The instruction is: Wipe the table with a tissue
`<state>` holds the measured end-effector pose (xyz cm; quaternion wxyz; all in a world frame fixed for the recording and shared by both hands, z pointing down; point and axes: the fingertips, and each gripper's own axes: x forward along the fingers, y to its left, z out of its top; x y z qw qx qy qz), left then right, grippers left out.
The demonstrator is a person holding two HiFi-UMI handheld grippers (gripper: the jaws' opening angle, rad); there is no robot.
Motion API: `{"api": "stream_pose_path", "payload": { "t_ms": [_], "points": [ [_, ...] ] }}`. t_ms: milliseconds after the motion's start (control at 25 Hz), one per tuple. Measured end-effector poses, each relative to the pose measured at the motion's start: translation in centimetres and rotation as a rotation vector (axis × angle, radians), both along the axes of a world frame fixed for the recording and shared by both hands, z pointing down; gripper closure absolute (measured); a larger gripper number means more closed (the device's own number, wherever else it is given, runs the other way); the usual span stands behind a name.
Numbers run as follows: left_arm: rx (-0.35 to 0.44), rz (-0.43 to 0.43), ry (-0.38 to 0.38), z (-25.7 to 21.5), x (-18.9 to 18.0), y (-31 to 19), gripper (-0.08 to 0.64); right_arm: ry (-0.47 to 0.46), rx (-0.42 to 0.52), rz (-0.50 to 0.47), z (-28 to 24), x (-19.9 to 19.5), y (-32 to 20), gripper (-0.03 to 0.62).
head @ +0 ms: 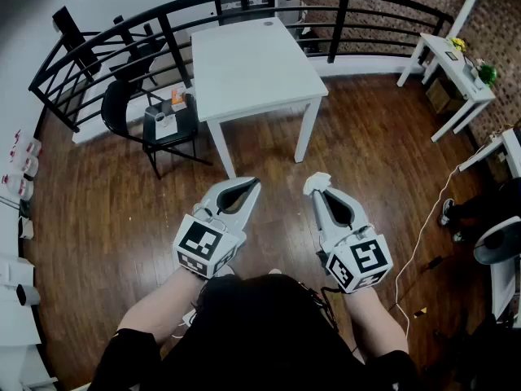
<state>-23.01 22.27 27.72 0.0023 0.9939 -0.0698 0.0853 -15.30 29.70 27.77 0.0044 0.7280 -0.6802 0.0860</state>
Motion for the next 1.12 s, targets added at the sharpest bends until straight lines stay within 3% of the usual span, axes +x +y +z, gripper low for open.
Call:
{"api": "stream_pose_path", "payload": {
  "t_ms": [560, 760, 1120],
  "points": [
    [-0.026, 0.076, 0.015, 1.1, 8.6, 0.1, 0.543, 0.033, -0.024, 0.047, 0.2, 7.2, 0.1, 0.586],
    [-0.044, 0.096, 0.025, 1.8, 12.8, -1.8, 0.543, 0.040, -0.048, 0.057, 0.7, 11.4, -2.2, 0.586],
    [-0.066, 0.034, 0.032, 4.0, 20.4, -8.9, 0.543, 0.054, -0.105, -0.009, 2.0, 19.0, -9.8, 0.586]
  ]
}}
